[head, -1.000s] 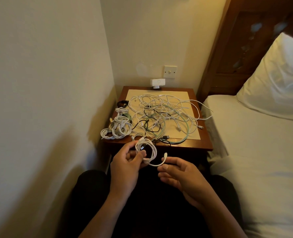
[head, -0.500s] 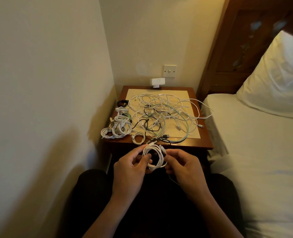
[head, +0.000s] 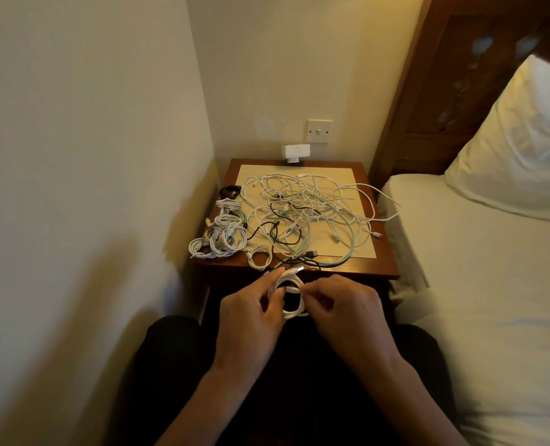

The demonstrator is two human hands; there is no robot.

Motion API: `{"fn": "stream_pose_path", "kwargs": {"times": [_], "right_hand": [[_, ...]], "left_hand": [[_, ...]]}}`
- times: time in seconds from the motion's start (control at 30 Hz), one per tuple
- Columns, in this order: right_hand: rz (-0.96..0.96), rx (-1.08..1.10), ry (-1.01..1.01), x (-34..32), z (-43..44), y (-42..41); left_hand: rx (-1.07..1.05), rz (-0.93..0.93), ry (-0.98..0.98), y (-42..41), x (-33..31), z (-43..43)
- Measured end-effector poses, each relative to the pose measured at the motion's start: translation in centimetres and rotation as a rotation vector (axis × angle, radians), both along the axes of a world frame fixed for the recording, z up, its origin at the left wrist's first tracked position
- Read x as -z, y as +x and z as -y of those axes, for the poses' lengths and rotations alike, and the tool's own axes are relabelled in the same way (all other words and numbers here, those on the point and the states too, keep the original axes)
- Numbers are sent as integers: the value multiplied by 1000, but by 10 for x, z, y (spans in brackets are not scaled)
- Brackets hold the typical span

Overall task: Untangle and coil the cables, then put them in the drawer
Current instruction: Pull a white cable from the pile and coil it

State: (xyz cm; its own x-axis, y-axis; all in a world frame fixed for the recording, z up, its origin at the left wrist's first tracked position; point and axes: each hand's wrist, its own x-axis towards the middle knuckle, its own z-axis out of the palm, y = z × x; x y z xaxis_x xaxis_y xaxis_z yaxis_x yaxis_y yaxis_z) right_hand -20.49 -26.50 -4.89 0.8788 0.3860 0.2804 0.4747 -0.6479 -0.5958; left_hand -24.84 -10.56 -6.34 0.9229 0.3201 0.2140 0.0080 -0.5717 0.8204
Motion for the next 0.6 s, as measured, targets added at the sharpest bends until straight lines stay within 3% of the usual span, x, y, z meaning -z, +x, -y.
{"fn": "stream_pose_path", "kwargs": {"times": [0.1, 0.2, 0.3, 0.43, 0.6], "right_hand": [[-129, 124, 97, -5, -5, 4], [-339, 197, 229, -2, -8, 12], [-569, 144, 420, 2, -9, 12], [-734, 131, 745, 6, -8, 13], [-826, 99, 769, 6, -4, 15]], "left_hand": [[13, 22, -51, -4, 0, 8], [40, 1, -239, -6, -2, 10], [65, -25, -381, -6, -3, 6], [87, -73, -455, -4, -3, 5], [89, -122, -554, 0, -3, -1]]}}
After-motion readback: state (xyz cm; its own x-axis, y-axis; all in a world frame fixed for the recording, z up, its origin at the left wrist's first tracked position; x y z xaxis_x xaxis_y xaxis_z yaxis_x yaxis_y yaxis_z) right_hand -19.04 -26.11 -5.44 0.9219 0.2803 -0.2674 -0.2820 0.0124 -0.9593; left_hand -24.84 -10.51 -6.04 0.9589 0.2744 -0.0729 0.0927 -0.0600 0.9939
